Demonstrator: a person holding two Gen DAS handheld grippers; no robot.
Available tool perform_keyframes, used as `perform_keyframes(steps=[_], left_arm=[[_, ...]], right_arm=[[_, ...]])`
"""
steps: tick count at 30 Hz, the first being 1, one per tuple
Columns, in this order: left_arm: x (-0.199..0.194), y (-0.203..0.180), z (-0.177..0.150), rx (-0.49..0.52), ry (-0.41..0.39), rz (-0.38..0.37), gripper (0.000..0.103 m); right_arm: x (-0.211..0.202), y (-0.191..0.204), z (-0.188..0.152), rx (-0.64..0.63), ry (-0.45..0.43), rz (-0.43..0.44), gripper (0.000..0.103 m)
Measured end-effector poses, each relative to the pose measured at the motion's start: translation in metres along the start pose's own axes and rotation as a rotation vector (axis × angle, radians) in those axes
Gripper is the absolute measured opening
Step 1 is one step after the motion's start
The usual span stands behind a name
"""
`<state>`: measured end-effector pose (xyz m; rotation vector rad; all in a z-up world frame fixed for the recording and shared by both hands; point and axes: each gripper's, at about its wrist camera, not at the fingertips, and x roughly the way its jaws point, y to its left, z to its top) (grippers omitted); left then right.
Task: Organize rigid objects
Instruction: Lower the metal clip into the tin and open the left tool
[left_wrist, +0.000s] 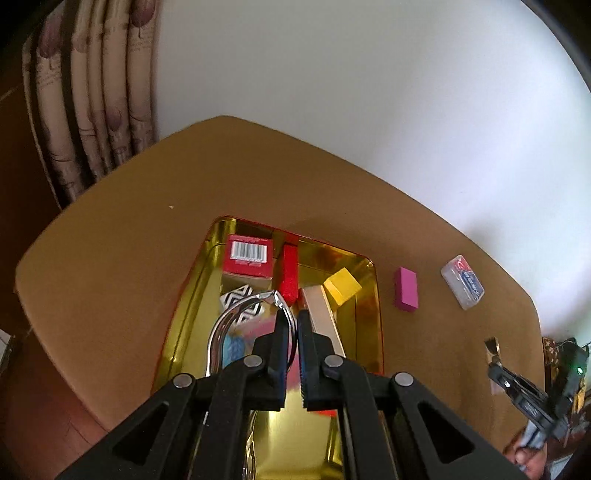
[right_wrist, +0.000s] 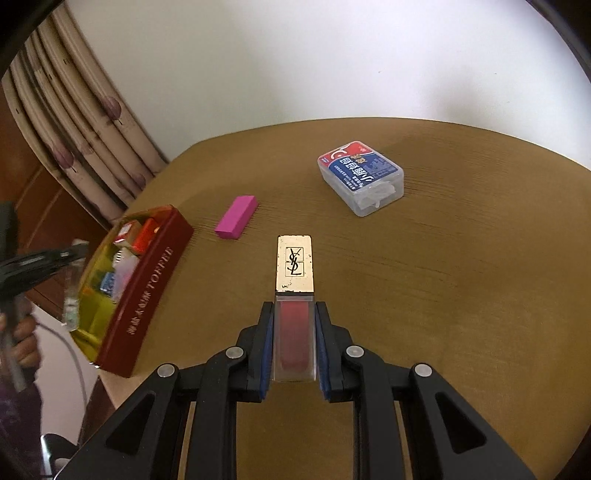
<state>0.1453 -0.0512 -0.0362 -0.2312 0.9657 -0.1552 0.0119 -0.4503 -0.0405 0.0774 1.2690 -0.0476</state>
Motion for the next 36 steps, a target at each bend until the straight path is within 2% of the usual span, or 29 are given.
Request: perform_keyframes(steps=[3,9,15,17,19,20,21,24,27,31,36], left_arm=[[0.019,0.003,0.002,-0.017,0.030,-0.001,0.004],[0.028,0.003,-0.004,0.004,0.023,0.039,0.007],[0.026,0.007,-0.004,-0.006,0.037,-0.010,0.012],[0.018,0.008,-0.003,-0.024,0.018,-0.033,0.015],[0.011,0.006,-0.002,-0.004,-0.004,-0.024,0.029],[0.008,0.005,-0.001,0.013,-0.013,0.002,0.031],[0.004,0.005,-0.001,0.024,-0.026,0.028,0.032],[-0.014,0.006,-0.003,0.030,-0.066,0.031,0.032],[-0.038,0.005,-0.016,0.033,-0.118,0.075,0.032],[-0.067,0.008,-0.046,0.013,-0.185,0.113,0.033],[-0.081,0.023,-0.076,-0.020,-0.218,0.145,0.037]], right_arm=[[-0.008,0.002,-0.003,0.000,-0.002,0.009,0.018],[-0.014,0.018,-0.002,-0.019,-0.001,0.045,0.018],[-0.017,0.041,-0.001,-0.050,-0.003,0.069,0.018],[-0.019,0.050,-0.001,-0.063,-0.003,0.086,0.018],[-0.020,0.059,0.001,-0.076,-0.003,0.104,0.018],[-0.021,0.063,0.002,-0.079,-0.004,0.116,0.018],[-0.022,0.071,0.003,-0.088,-0.004,0.138,0.018],[-0.025,0.093,0.007,-0.120,-0.001,0.175,0.018],[-0.017,0.120,0.012,-0.153,0.019,0.237,0.018],[0.009,0.153,0.020,-0.144,0.076,0.313,0.018],[0.046,0.178,0.021,-0.096,0.149,0.335,0.018]])
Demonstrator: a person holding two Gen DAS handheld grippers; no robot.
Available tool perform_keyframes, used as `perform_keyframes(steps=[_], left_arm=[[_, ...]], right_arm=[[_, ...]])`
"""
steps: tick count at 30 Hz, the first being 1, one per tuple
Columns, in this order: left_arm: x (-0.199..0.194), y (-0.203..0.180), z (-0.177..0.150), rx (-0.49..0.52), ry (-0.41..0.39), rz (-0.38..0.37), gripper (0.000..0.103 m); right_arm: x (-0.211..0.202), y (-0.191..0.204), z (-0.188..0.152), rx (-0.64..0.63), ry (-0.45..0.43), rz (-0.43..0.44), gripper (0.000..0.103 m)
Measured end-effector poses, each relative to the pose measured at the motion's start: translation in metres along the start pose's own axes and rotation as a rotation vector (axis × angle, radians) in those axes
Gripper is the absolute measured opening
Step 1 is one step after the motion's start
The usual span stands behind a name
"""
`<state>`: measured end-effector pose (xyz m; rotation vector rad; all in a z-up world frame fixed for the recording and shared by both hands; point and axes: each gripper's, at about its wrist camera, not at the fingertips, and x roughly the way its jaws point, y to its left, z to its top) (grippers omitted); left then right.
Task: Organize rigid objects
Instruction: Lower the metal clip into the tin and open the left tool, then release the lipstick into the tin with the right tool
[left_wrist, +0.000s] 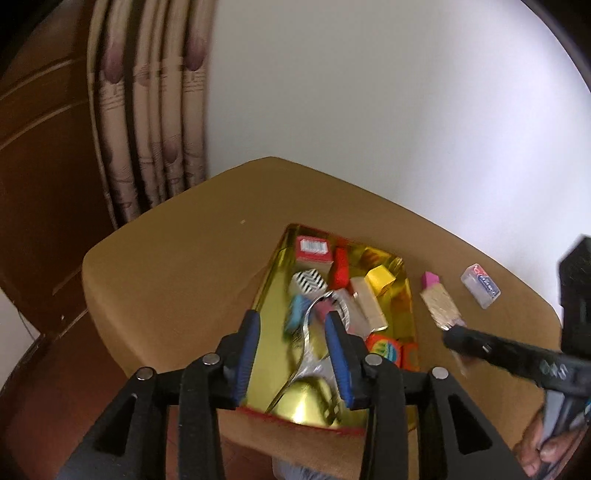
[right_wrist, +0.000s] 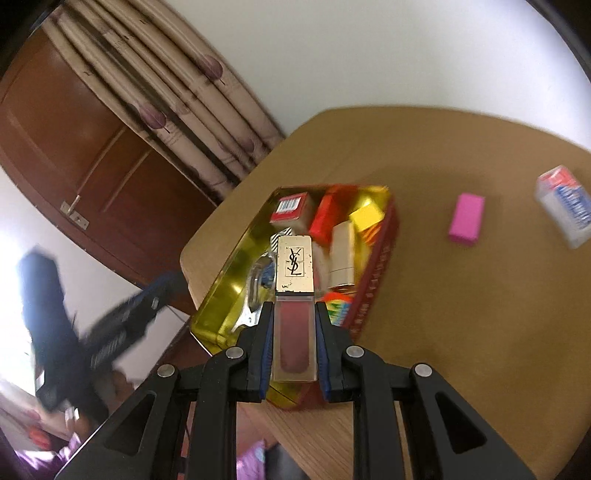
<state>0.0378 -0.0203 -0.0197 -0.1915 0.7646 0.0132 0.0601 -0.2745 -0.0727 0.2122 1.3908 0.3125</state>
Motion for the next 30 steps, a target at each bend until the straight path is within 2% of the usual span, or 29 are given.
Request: perform_keyframes(steps=[6,13,16,20,24,26,28,30], left_arm=[[0.007,0.019,-0.009,-0.035,0.029,-0.020,0.037],[0.001,0.026,-0.008,-0.054,-0.002,-0.037,0.037],[0.001,0.025,-0.007,-0.057,0.009,-0.053,0.037],[0.003,0.023,-0.008,-0.045,0.019,-0.052,0.037],[0.003,0.021,-0.009,-0.041,0.015,-0.048,0.037],[0.004,0.019,-0.010,-0.034,0.015,-0.042,0.037],[0.006,0.016,-0.011,-0.022,0.026,-0.045,0.037],[0.008,0.011,-0.013,-0.004,0.035,-0.047,0.038]], right_arm=[[0.036,0.018,0.000,-0.017,0.049,-0.068,0.018],[0.060,0.024,-0.004,-0.011,0.079,-0.133,0.019],[0.065,0.025,-0.006,-0.016,0.082,-0.148,0.019],[0.062,0.028,-0.006,-0.032,0.068,-0.163,0.022],[0.032,0.021,-0.010,-0.024,-0.022,-0.154,0.024],[0.008,0.003,-0.018,-0.017,-0.096,-0.210,0.033],[-0.014,-0.026,-0.033,-0.018,-0.154,-0.349,0.038],[-0.029,-0.057,-0.048,-0.006,-0.160,-0.477,0.040]])
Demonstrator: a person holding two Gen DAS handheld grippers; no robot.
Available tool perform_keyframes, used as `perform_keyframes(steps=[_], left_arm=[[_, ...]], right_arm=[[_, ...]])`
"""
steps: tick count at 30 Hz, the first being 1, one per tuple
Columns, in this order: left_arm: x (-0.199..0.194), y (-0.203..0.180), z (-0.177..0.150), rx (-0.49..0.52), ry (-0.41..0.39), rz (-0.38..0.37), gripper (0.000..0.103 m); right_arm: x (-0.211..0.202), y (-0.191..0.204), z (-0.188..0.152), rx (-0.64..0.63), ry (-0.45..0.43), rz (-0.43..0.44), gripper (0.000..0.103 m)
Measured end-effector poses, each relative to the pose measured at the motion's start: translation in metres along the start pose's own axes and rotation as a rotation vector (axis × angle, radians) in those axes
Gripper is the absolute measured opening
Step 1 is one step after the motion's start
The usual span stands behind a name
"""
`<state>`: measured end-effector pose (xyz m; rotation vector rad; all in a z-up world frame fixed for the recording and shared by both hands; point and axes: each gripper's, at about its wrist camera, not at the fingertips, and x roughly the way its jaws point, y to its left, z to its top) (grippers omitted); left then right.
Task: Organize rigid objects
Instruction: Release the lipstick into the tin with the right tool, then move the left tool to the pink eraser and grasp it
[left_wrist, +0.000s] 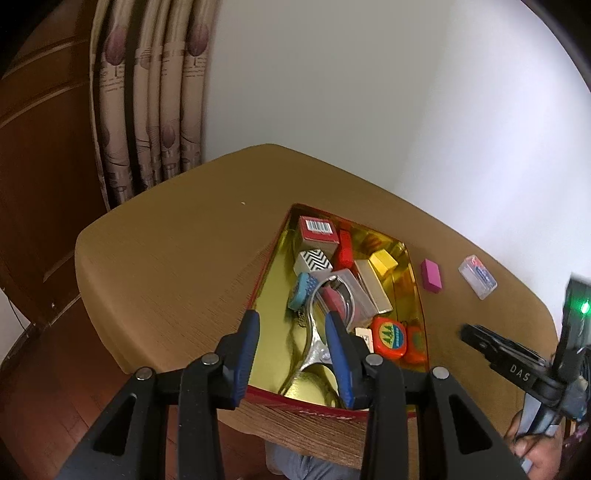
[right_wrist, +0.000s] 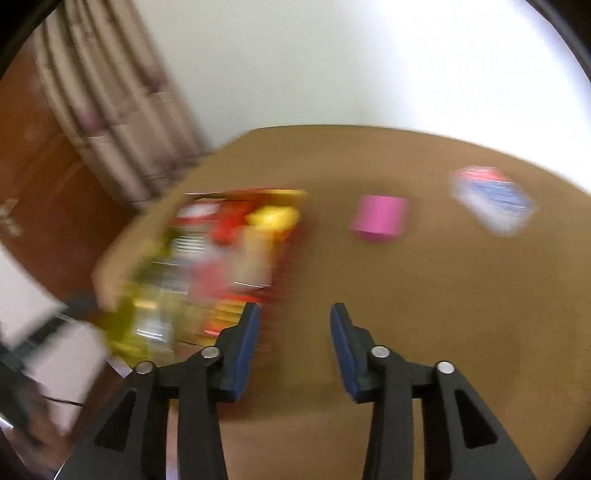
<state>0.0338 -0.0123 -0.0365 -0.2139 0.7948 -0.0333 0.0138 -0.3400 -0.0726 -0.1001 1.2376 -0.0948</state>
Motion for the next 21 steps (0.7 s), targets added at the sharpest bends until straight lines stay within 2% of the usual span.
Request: perform_keyframes(steps=[2,3,5,7,8,10,11,12,14,16,18,21], left_arm=[[0.001,-0.006,-0.002,0.022,0.005,0.003,0.038],[0.001,-0.011,-0.004,0.038,0.004,0.008,0.038],[0.001,-0.021,-0.007,0.074,0.005,0.013,0.038],[0.001,-0.029,-0.010,0.110,0.003,0.019,0.038],[0.001,-0.035,-0.012,0.128,0.001,0.023,0.038],[0.001,-0.048,-0.016,0.160,0.011,0.018,0.038],[0.002,-0.056,-0.019,0.175,0.027,0.008,0.038],[0.003,-0.065,-0.021,0.185,0.039,-0.005,0.038],[0.003,-0.084,-0.026,0.213,0.061,-0.035,0.038],[0.003,-0.105,-0.031,0.251,0.077,-0.056,0.038],[0.005,-0.133,-0.038,0.300,0.096,-0.088,0.038],[0.010,-0.175,-0.041,0.370,0.117,-0.140,0.038]], right_arm=[[-0.002,-0.044,-0.018,-0.021,-0.001,-0.168,0.040],[-0.003,-0.057,-0.022,-0.028,-0.001,-0.214,0.041],[-0.006,-0.092,-0.034,-0.039,0.000,-0.335,0.049],[-0.012,-0.127,-0.044,-0.024,-0.002,-0.420,0.062],[-0.018,-0.147,-0.045,0.035,-0.001,-0.394,0.064],[-0.023,-0.175,-0.045,0.143,0.006,-0.366,0.087],[-0.020,-0.189,-0.045,0.207,0.033,-0.326,0.092],[-0.024,-0.197,-0.043,0.244,0.006,-0.295,0.095],[-0.022,-0.199,-0.041,0.255,0.006,-0.284,0.099],[-0.014,-0.191,-0.038,0.204,0.046,-0.325,0.103],[-0.011,-0.187,-0.037,0.179,0.062,-0.352,0.103],[-0.012,-0.190,-0.038,0.188,0.061,-0.346,0.103]])
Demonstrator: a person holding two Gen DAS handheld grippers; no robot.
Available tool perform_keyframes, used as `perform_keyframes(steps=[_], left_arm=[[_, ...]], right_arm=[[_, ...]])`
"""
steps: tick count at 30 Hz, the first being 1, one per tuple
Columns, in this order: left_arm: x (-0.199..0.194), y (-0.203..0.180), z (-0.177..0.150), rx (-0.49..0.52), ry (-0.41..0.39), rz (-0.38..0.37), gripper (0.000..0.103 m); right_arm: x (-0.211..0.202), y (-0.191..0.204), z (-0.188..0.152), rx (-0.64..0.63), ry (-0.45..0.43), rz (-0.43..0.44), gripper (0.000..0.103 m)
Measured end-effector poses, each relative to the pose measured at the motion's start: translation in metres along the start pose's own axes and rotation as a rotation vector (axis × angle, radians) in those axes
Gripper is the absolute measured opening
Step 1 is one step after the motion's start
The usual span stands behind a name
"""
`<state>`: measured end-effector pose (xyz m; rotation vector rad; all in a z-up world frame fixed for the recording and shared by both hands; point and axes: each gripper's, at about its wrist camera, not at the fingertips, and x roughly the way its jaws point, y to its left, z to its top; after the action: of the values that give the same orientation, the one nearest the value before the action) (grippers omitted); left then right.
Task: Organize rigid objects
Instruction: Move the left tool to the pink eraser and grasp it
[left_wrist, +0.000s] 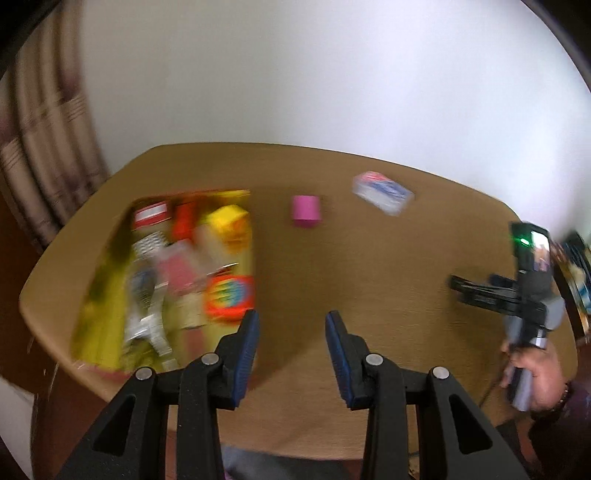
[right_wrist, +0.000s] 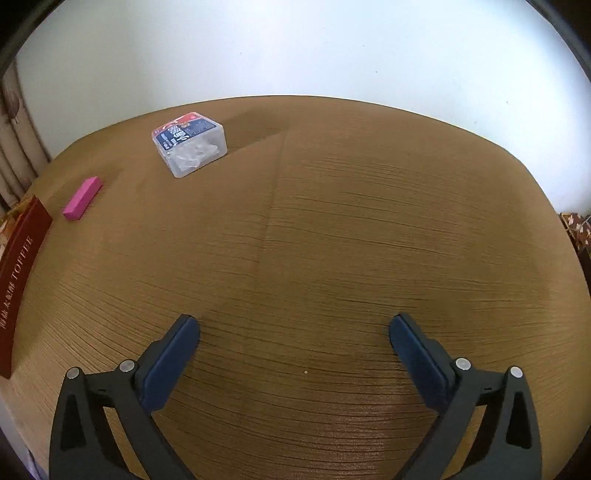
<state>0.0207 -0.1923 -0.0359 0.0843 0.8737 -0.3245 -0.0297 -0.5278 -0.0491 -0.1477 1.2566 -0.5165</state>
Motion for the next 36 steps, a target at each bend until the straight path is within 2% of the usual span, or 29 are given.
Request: perform_keyframes(steps=[5,9,11,12,15,19,22,27,28,31,32,33,36], left_arm=[[0.028,-0.039,0.040,0.049,0.001,-0.022,0.038],[0.069,-0.048,0.090,0.010,0.038,-0.035,0.038],[0.088,-0.044,0.107,-0.026,0.060,-0.042,0.038],[0.105,-0.041,0.118,-0.052,0.086,-0.047,0.038],[0.139,-0.034,0.134,-0.082,0.138,-0.031,0.038],[0.178,-0.030,0.141,-0.046,0.207,0.034,0.038],[0.199,-0.026,0.142,-0.026,0.250,0.043,0.038],[0.226,-0.012,0.143,-0.051,0.280,0.069,0.038],[0.227,-0.012,0.143,-0.042,0.259,0.088,0.040],[0.235,-0.011,0.140,-0.032,0.265,0.114,0.042],[0.242,-0.008,0.137,-0.049,0.298,0.084,0.042],[0.244,-0.004,0.133,-0.076,0.292,0.061,0.043],[0.241,-0.004,0.132,-0.074,0.278,0.060,0.041]], right_arm=[[0.006,-0.002,0.008,-0.016,-0.003,-0.028,0.103],[0.010,-0.023,0.024,0.002,-0.047,-0.131,0.102],[0.020,-0.043,0.029,0.075,-0.002,-0.063,0.102],[0.019,-0.047,0.031,0.090,-0.009,-0.041,0.103],[0.016,-0.041,0.029,0.052,-0.012,-0.047,0.103],[0.015,-0.037,0.030,0.038,-0.018,-0.009,0.103],[0.012,-0.041,0.029,0.054,-0.030,0.016,0.103],[0.007,-0.042,0.026,0.056,-0.039,0.041,0.103],[0.007,-0.044,0.027,0.057,-0.040,0.044,0.103],[0.001,-0.051,0.023,0.063,-0.043,0.052,0.103],[0.001,-0.053,0.024,0.064,-0.043,0.053,0.103],[0.002,-0.054,0.024,0.065,-0.043,0.054,0.103],[0.003,-0.056,0.024,0.066,-0.044,0.055,0.103]])
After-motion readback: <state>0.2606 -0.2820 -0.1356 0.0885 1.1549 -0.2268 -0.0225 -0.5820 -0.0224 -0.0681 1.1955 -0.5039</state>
